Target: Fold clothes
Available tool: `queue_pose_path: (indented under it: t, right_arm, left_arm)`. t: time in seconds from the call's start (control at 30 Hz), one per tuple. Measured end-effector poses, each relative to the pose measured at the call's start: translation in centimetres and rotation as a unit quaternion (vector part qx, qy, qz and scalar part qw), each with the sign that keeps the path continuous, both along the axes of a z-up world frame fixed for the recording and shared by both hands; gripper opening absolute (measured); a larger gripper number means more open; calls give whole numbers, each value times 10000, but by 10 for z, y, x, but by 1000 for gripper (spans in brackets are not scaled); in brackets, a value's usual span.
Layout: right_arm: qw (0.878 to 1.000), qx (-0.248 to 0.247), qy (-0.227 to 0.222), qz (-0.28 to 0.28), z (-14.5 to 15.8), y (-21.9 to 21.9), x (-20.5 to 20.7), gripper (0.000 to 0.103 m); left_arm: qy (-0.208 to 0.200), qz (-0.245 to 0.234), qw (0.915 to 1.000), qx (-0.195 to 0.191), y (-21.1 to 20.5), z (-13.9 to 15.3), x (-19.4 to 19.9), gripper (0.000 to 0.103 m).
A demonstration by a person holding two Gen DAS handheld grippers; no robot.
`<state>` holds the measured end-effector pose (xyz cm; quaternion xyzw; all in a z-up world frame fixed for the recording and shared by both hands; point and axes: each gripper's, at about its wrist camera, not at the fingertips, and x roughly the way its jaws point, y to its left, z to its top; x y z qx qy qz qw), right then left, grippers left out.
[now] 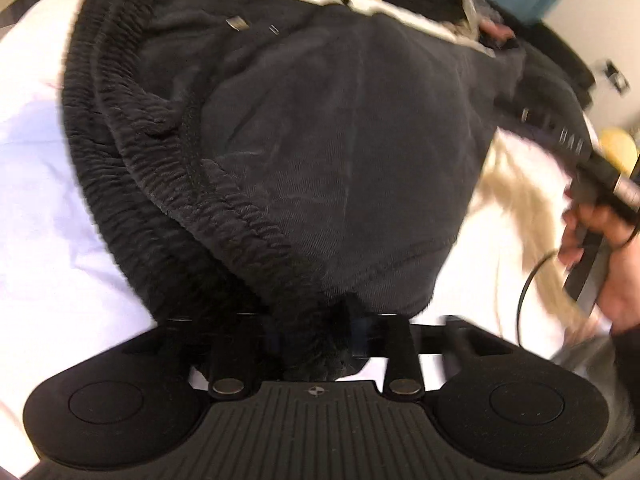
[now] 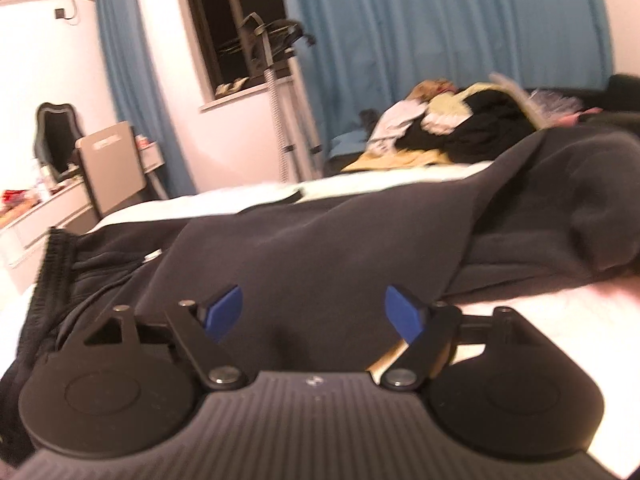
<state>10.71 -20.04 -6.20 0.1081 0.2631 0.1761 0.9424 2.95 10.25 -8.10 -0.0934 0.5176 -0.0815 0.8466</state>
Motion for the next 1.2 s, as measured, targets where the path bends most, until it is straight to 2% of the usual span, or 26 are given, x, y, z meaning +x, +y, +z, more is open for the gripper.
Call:
queue_pose_path:
  t: [0.07, 0.17, 0.27, 0.33, 0.4, 0.43, 0.53, 0.63, 0.73, 0.83, 0.93, 1.0, 1.03, 1.07, 1.1, 1.13, 1.2]
  right_arm:
    - [9997, 10, 28, 228, -9, 8, 3, 74]
    - [9977, -156, 288, 594, -25, 22, 11, 72]
    - [9938, -309, 794, 718, -46, 32, 17, 72]
    - [9935, -396, 776, 736, -46, 34, 16, 72]
    - [9933, -366, 831, 714, -44, 34, 16, 72]
    - [9932, -351, 859, 703, -43, 33, 16, 72]
    - [9933, -358, 833, 714, -44, 33, 17, 73]
    - [9934, -367, 806, 726, -45, 32, 18, 73]
    - [9936, -352, 792, 729, -45, 32, 18, 73]
    - [9937, -329, 782, 727, -46, 33, 19, 76]
    - [9940, -355, 722, 746, -48, 35, 18, 79]
    - [9941, -361, 684, 755, -49, 36, 18, 81]
    - [9943, -356, 669, 755, -50, 37, 17, 81]
    - [9945, -350, 658, 739, -49, 37, 16, 82]
    - [9947, -344, 647, 722, -49, 37, 16, 82]
    - [9949, -338, 635, 706, -49, 37, 15, 82]
    - [9954, -330, 629, 642, -48, 38, 14, 82]
  left_arm:
    - [-308, 214, 9992, -169, 5, 12, -9, 80]
    - [-630, 605, 9950, -487, 20, 19, -17, 80]
    - [-900, 1037, 9891, -526, 34, 25, -11, 80]
    - [-1035, 1358, 9835, -602, 44, 29, -2, 80]
    - [-1186, 1746, 9740, -826, 61, 33, 10, 81]
    - [-1285, 1923, 9700, -744, 67, 38, 17, 80]
    - [-1647, 2368, 9574, -119, 82, 43, 46, 81]
    - [-1712, 2571, 9508, -225, 102, 33, 77, 80]
    - [-1794, 2565, 9482, -539, 111, 30, 97, 74]
    - [-1917, 2208, 9543, -611, 105, 33, 110, 69]
    - [-1765, 2254, 9572, -421, 103, 24, 132, 69]
    - [-1642, 2501, 9534, -394, 107, 13, 143, 69]
    - [-1585, 2656, 9502, -387, 111, 7, 148, 67]
    - [-1535, 2868, 9449, -376, 116, 1, 154, 58]
    - [-1510, 3119, 9372, -397, 122, -2, 157, 42]
    - [-1485, 3370, 9288, -419, 128, -6, 158, 34]
    - [-1559, 3825, 9061, -914, 142, -8, 157, 21]
